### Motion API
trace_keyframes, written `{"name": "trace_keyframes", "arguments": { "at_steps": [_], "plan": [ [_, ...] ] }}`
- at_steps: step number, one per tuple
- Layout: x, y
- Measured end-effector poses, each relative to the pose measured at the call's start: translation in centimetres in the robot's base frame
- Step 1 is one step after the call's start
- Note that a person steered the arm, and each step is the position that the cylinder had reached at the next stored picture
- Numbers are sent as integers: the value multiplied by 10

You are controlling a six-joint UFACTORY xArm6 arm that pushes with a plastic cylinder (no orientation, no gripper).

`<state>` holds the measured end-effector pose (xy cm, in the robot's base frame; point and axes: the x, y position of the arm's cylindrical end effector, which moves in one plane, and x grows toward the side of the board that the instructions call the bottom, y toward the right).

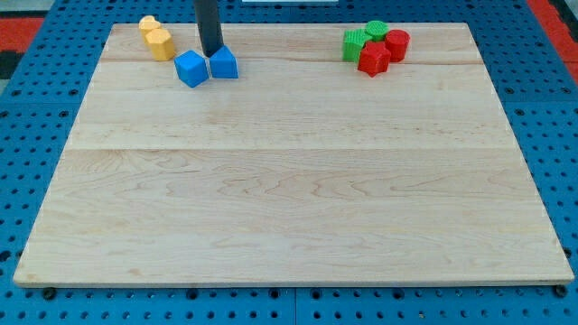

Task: Push the yellow hexagon to the bottom of the yellow heart

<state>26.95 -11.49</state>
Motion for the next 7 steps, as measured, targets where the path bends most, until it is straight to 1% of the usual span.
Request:
{"name": "trace_keyframes", "arguments": {
  "at_steps": [1,2,3,4,5,6,7],
  "plan": [
    [24,0],
    [21,34],
    [-5,44],
    [-44,6],
    [-52,-64],
    [-29,-110],
    [2,-93]
  ]
}}
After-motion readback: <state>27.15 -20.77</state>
